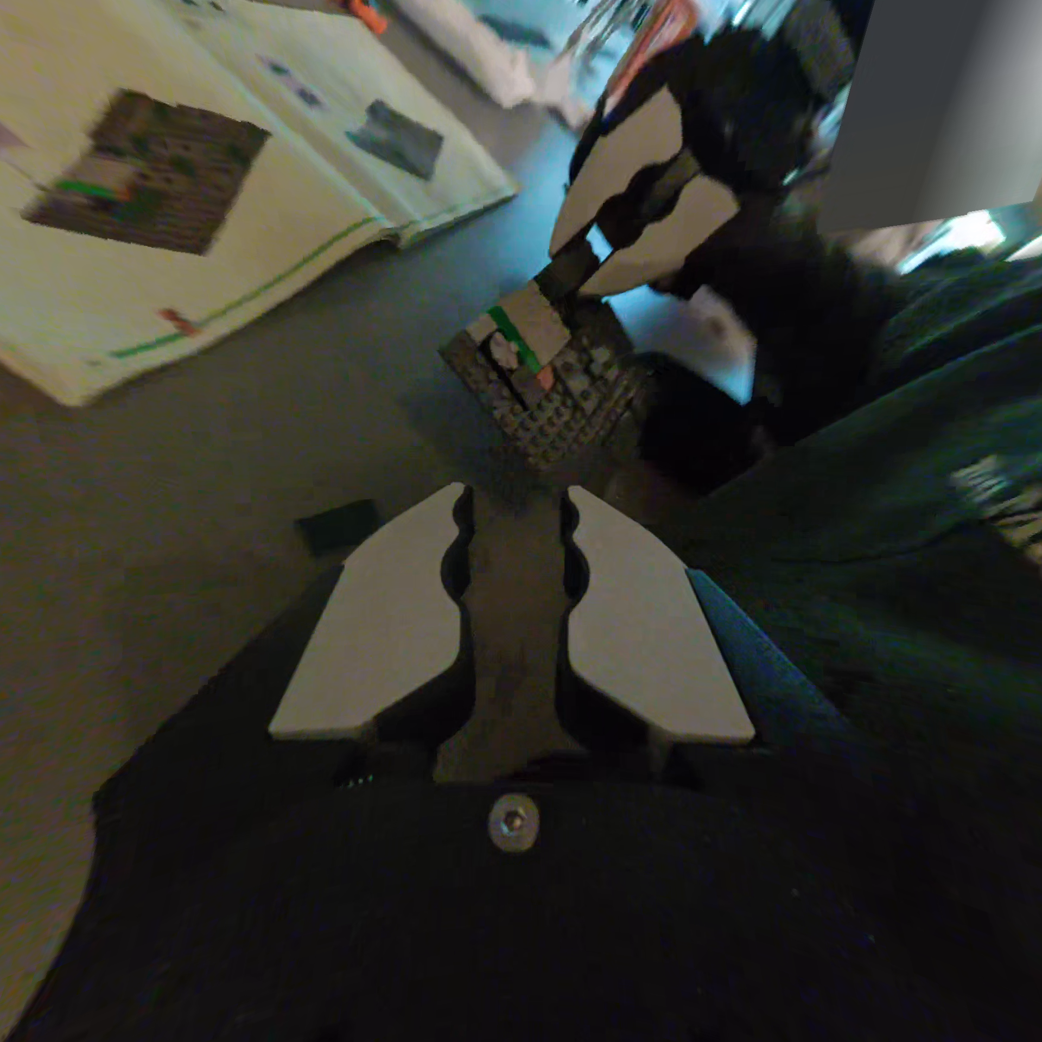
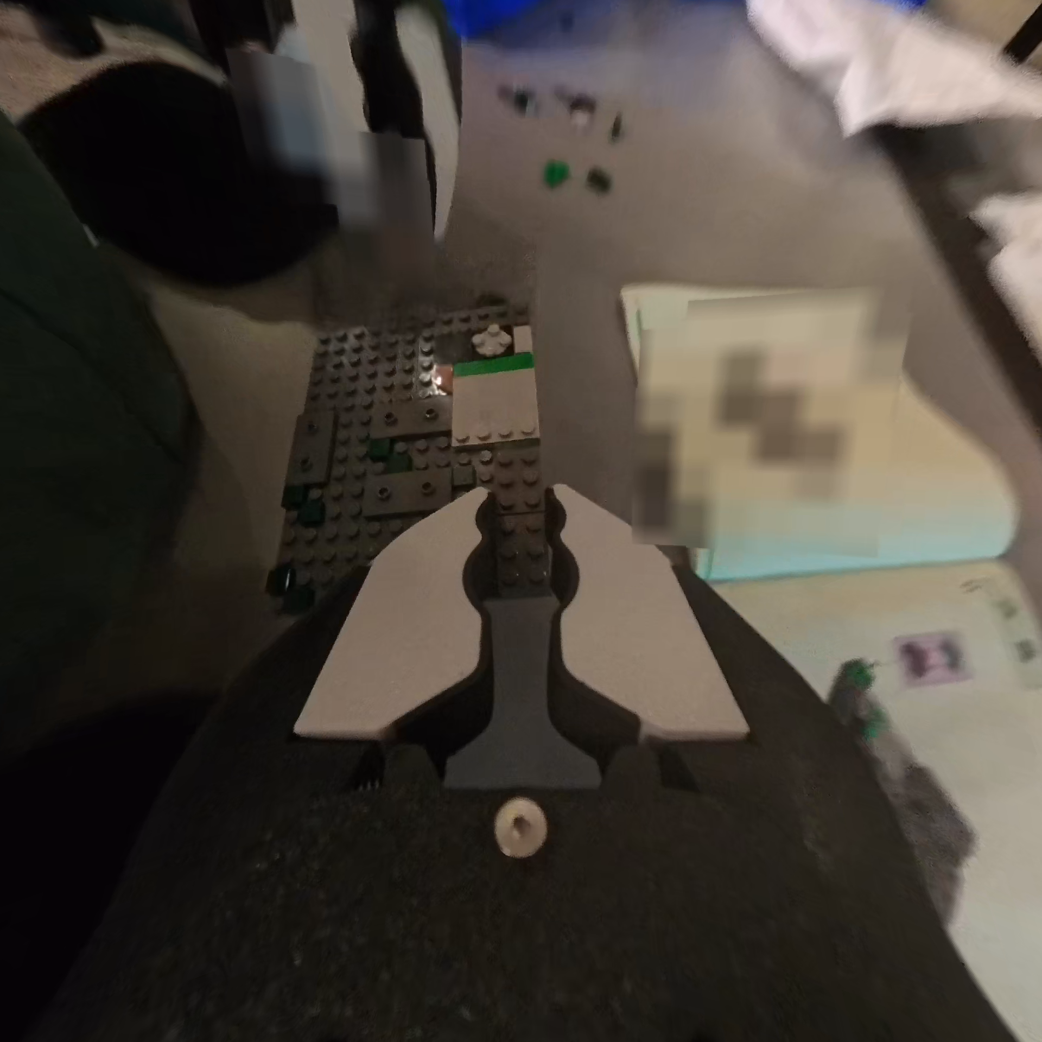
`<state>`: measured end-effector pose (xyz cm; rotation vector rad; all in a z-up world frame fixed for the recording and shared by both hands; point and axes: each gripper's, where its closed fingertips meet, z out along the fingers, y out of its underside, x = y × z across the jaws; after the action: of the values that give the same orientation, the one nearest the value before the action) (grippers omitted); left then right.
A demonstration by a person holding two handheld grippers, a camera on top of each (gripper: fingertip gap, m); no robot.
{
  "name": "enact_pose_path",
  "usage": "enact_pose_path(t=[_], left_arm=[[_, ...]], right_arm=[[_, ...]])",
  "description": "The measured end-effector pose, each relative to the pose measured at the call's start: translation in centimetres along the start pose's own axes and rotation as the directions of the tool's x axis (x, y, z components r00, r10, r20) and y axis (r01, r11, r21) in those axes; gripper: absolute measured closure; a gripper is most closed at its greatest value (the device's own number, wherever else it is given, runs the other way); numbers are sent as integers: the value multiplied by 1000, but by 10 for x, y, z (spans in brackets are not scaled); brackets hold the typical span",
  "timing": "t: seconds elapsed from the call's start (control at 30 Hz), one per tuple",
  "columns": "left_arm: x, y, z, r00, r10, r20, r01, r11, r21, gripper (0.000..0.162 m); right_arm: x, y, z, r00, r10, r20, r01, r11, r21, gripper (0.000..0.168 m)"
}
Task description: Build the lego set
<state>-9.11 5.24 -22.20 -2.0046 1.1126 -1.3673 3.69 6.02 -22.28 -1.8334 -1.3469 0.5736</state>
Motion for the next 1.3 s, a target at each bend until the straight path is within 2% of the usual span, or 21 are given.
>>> enact_pose_path(t=[0.1,0.23,0.43,0.57,0.67,0.83,1.3], left_arm=[[-24,6,-5,976,191,108,-178,977,-116,138],[-50,14,-2,917,381,117,-338,900,-276,140],[-69,27,8,817,576,-34,-522,713,-468,133],[-75,27,14,775,618,-132,-585,622,-521,132],[-73,27,17,766,610,-202,-608,585,-537,139],[-73,26,19,754,620,-218,-621,564,-545,145],[-32,-1,23,787,615,-50,-572,697,-432,146]], right_arm=[[8,20,12,997,59,52,-56,997,-53,152],[14,28,25,989,103,108,-93,991,-92,152],[14,23,33,984,101,145,-87,991,-98,152],[13,22,33,984,104,146,-90,991,-98,152],[12,23,31,983,112,144,-100,991,-91,152],[11,22,27,982,127,138,-118,990,-71,152],[15,17,26,985,136,102,-132,990,-40,153]])
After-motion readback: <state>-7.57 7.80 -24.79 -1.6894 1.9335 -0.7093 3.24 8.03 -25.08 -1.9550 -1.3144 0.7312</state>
